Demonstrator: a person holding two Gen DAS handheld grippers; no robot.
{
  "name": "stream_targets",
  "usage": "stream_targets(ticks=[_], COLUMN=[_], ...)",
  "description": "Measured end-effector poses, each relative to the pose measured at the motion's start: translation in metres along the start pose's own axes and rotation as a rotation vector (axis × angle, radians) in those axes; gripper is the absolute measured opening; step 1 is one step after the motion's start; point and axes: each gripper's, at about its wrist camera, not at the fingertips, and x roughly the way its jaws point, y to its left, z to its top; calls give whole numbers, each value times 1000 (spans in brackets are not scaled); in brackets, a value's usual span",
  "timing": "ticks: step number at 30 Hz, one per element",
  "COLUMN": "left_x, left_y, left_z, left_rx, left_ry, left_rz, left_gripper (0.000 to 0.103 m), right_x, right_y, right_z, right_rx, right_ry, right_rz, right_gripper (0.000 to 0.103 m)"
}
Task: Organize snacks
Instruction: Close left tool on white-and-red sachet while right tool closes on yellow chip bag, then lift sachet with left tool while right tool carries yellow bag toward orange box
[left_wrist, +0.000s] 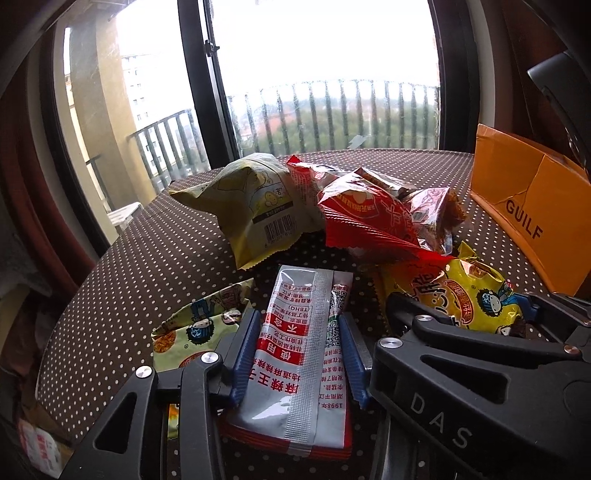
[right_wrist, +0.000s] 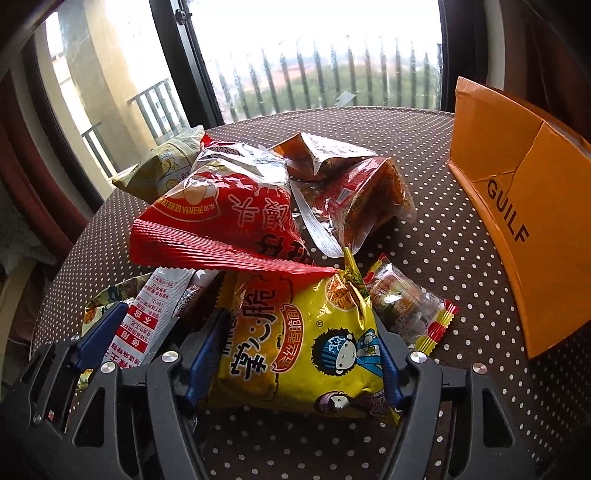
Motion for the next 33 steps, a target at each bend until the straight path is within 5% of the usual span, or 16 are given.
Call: stream_targets(ticks=[33], left_x=[-75], left_y=[-25], left_z=[-10], left_rx=[-22], left_ry=[-103], left_rz=[-36], left_gripper=[42], right_x=[-79], right_y=[-24], right_z=[-25], right_rx=[16], right_ry=[-141], right_rz=[2], right_gripper=[73])
